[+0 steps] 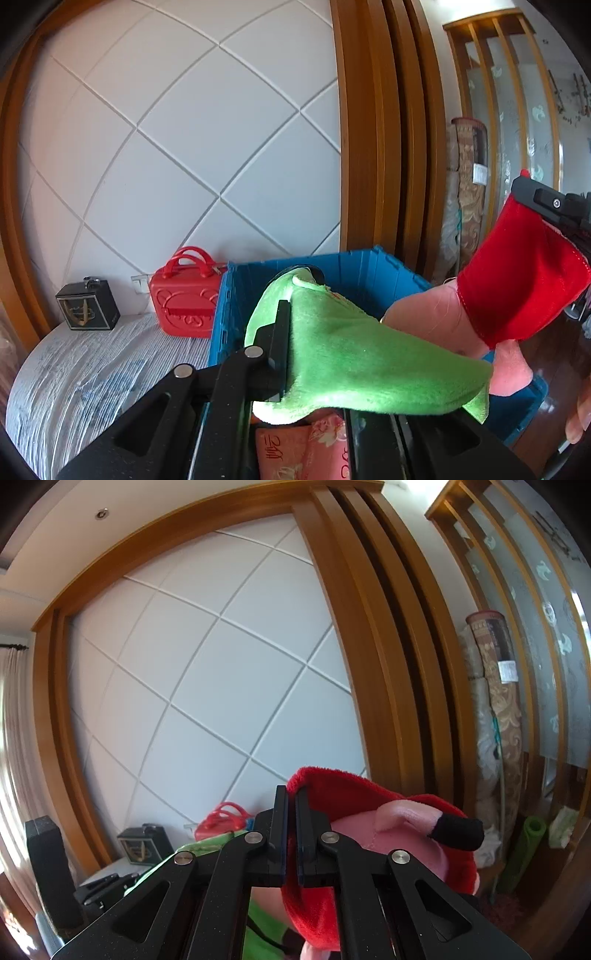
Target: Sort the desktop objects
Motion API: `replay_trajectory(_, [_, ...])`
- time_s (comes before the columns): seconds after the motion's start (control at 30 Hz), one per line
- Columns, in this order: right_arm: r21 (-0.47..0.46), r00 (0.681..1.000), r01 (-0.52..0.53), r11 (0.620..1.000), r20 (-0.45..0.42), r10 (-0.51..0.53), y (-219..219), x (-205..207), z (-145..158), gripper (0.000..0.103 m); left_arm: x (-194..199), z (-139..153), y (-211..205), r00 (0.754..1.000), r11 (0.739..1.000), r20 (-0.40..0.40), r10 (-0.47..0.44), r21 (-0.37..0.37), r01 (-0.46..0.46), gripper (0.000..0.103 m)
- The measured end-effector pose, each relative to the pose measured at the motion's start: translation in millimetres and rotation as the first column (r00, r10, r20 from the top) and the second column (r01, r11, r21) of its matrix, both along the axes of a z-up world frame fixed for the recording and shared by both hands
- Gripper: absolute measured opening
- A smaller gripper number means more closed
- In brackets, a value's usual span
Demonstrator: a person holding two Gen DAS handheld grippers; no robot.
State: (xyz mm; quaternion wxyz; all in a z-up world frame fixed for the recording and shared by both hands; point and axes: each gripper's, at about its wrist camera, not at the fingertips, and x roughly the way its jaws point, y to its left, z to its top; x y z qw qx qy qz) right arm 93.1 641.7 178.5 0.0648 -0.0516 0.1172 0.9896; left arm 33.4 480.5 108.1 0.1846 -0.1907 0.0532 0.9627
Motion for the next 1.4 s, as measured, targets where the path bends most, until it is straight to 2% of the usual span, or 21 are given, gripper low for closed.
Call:
replay_trajectory(0.13, [-0.07, 0.989, -0.04, 0.997, 0.139, 0.05, 32.6, -18.9, -52.3, 0.003, -12.9, -42.8, 18.5, 0.989, 0.995, 0.135, 0.054, -0.086, -0.042, 0.01])
replay_trajectory(0.23, [-0.094, 0.964, -0.049, 0.994, 0.255, 0.072, 42.6, -26.8, -93.7, 0.004, -15.0, -66.1, 20.6, 0.972, 0.987, 0.209, 0.106, -0.138, -0.078, 0.028])
replay_trajectory(0.27, [-0.08, 0.957, -0.043, 0.996, 0.283, 0.064, 43.8, -25.7, -102.6, 0.004, -12.6, -70.9, 20.7, 0.969, 0.987, 0.22, 0.111, -0.141, -0.081, 0.038])
replay_trajectory(0.3, [-0.074, 0.949, -0.042, 0.996, 0.309, 0.063, 44.1, -24.5, -109.0, 0.004, -10.5, -74.9, 18.9, 0.967, 0.986, 0.229, 0.114, -0.142, -0.083, 0.047])
replay_trajectory(0.4, [-0.074, 0.928, -0.038, 0.997, 0.368, 0.063, 44.3, -17.5, -127.2, 0.004, 2.4, -80.4, 12.6, 0.968, 0.986, 0.224, 0.115, -0.142, -0.085, 0.062])
replay_trajectory(0.5, [-0.059, 0.927, -0.047, 0.997, 0.37, 0.066, 38.2, -3.1, -135.3, 0.004, 17.6, -80.1, 4.7, 0.974, 0.987, 0.2, 0.107, -0.141, -0.079, 0.078])
replay_trajectory(0.63, [-0.021, 0.919, -0.03, 0.999, 0.392, 0.036, 16.0, 16.7, -140.0, 0.01, 41.0, -74.3, -13.9, 0.979, 0.993, 0.193, 0.07, -0.11, -0.049, 0.08])
replay_trajectory(0.67, [-0.021, 0.919, -0.026, 0.999, 0.393, 0.032, 12.3, 21.6, -141.2, 0.022, 48.6, -72.9, -19.0, 0.981, 0.994, 0.184, 0.057, -0.101, -0.039, 0.081])
replay_trajectory(0.7, [-0.024, 0.92, -0.026, 0.999, 0.391, 0.033, 8.7, 26.9, -142.8, 0.051, 55.8, -71.5, -23.8, 0.983, 0.995, 0.176, 0.049, -0.093, -0.033, 0.082])
replay_trajectory(0.73, [-0.027, 0.922, -0.026, 0.999, 0.386, 0.034, 4.0, 32.5, -143.4, 0.071, 61.2, -68.9, -27.3, 0.985, 0.996, 0.17, 0.041, -0.083, -0.027, 0.083])
replay_trajectory(0.77, [-0.018, 0.923, -0.015, 1.0, 0.385, 0.021, -0.7, 37.6, -143.7, 0.103, 66.6, -66.2, -31.4, 0.986, 0.998, 0.163, 0.028, -0.067, -0.017, 0.085])
replay_trajectory(0.83, [0.026, 0.923, 0.036, 0.999, 0.382, -0.043, -10.3, 48.9, -144.1, 0.102, 77.1, -61.4, -40.7, 0.989, 1.0, 0.15, -0.001, -0.021, 0.004, 0.091])
replay_trajectory(0.9, [0.026, 0.926, 0.046, 0.999, 0.375, -0.053, -14.3, 59.4, -144.4, 0.102, 87.3, -56.6, -48.9, 0.991, 1.0, 0.13, -0.021, 0.016, 0.019, 0.101])
replay_trajectory(1.07, [0.026, 0.927, 0.102, 0.994, 0.361, -0.104, -20.7, 88.3, -136.9, 0.103, 107.3, -48.4, -58.0, 0.995, 0.999, 0.095, -0.03, 0.043, 0.026, 0.102])
replay_trajectory(1.4, [0.054, 0.919, 0.15, 0.987, 0.36, -0.159, -37.0, 125.2, -129.7, 0.103, 119.5, -53.3, -54.9, 0.989, 0.997, 0.132, -0.072, 0.043, 0.067, 0.102])
